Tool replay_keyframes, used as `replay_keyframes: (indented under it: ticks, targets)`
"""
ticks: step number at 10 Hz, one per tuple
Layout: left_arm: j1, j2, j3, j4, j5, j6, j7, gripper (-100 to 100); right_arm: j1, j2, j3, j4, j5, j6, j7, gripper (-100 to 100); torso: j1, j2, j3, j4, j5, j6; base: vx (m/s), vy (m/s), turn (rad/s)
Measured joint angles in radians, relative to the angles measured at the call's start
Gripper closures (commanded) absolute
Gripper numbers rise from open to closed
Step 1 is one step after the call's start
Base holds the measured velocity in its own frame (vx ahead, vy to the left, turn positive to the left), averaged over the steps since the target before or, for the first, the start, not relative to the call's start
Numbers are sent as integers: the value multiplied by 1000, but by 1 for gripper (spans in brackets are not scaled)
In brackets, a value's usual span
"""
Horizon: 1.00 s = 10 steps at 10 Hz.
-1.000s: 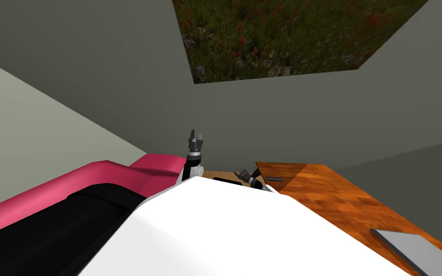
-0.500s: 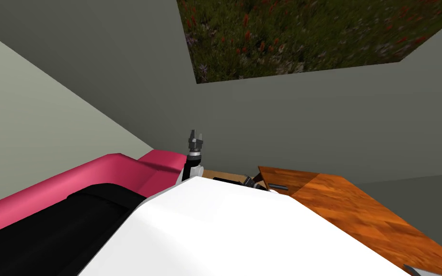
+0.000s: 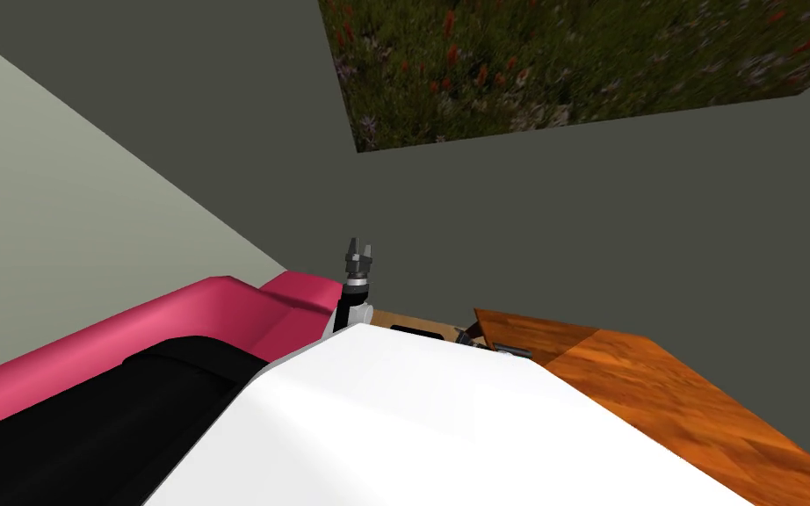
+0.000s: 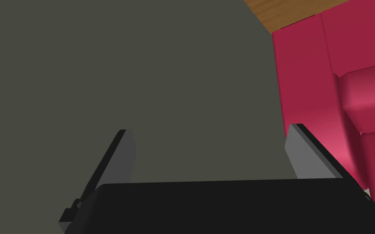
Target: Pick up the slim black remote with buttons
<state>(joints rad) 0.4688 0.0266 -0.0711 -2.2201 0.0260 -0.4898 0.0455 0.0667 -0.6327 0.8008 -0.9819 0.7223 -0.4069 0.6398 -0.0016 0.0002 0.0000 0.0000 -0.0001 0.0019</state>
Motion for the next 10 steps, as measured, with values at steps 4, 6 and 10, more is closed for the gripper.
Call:
replay_keyframes:
  ticks: [4,6,10]
  targets:
    - [0,0,0,0,0,0,0,0,-26,-15,38,103,45,-1,33,-100,0,-1,0,0,0,-1,25,-36,78]
    - [0,0,0,0,0,0,0,0,-36,-30,66,154,74,5,48,-100,-2,-2,-1,0,0,-1,34,-62,104]
    - [0,0,0,0,0,0,0,0,-66,-46,108,282,126,6,79,-100,-2,-1,-1,0,0,0,29,-62,111]
